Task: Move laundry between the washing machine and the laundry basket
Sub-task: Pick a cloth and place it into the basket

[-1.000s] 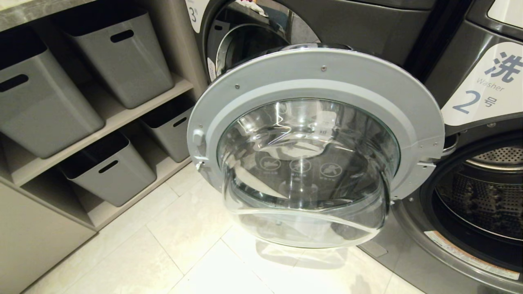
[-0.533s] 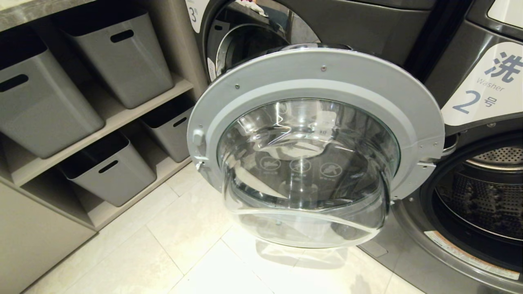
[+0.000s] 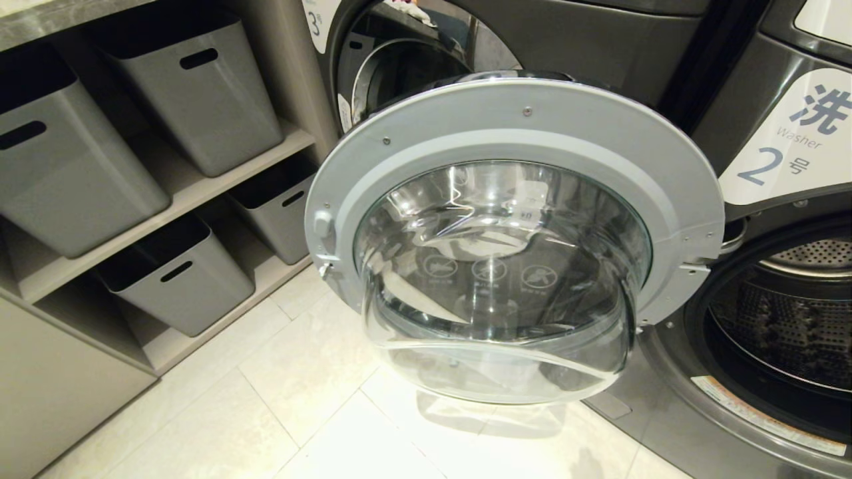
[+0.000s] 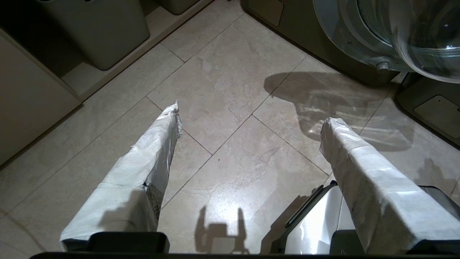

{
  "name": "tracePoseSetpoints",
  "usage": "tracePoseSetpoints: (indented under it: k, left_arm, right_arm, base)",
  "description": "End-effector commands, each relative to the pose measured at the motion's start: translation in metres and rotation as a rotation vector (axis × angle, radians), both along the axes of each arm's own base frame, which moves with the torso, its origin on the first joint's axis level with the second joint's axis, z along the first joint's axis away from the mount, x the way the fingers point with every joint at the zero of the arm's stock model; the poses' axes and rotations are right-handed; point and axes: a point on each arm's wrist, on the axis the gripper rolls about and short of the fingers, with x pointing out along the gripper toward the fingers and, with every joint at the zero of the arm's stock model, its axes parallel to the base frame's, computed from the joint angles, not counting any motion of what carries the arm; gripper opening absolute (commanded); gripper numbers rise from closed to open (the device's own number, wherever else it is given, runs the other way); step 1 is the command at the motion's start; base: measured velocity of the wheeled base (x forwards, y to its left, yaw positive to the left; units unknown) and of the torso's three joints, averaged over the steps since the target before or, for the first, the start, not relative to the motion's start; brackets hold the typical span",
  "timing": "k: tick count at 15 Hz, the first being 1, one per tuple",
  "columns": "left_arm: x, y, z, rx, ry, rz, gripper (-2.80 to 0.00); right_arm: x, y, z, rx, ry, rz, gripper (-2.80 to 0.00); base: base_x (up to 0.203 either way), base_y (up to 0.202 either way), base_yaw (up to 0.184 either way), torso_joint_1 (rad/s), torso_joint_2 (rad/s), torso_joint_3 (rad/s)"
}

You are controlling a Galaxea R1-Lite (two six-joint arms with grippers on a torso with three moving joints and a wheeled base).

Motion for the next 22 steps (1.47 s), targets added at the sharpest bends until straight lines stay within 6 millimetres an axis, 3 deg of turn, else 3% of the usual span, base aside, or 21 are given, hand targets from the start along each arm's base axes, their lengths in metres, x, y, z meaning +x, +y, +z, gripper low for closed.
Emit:
tracePoseSetpoints:
  k: [1, 13, 22]
  left_arm:
    - [-0.0002, 0.0, -0.0002, 0.0, -0.002, 0.001, 0.0]
    - [-0.0001, 0.0, -0.0001, 0.002, 0.0, 0.0, 0.0]
    - [-0.0002, 0.0, -0.0002, 0.0, -0.002, 0.001, 0.0]
  right_arm:
    - [-0.0001, 0.0, 0.0, -0.001, -0.001, 0.001, -2.8]
    - [-0.0002, 0.0, 0.0004, -0.002, -0.002, 0.002, -2.8]
    - [-0.0001, 0.0, 0.0, -0.001, -0.001, 0.001, -2.8]
  base:
    - [0.0, 0.0, 0.0, 0.0, 0.0, 0.0]
    - [0.0, 0.0, 0.0, 0.002, 0.0, 0.101]
    - [0.0, 0.0, 0.0, 0.001, 0.0, -0.174]
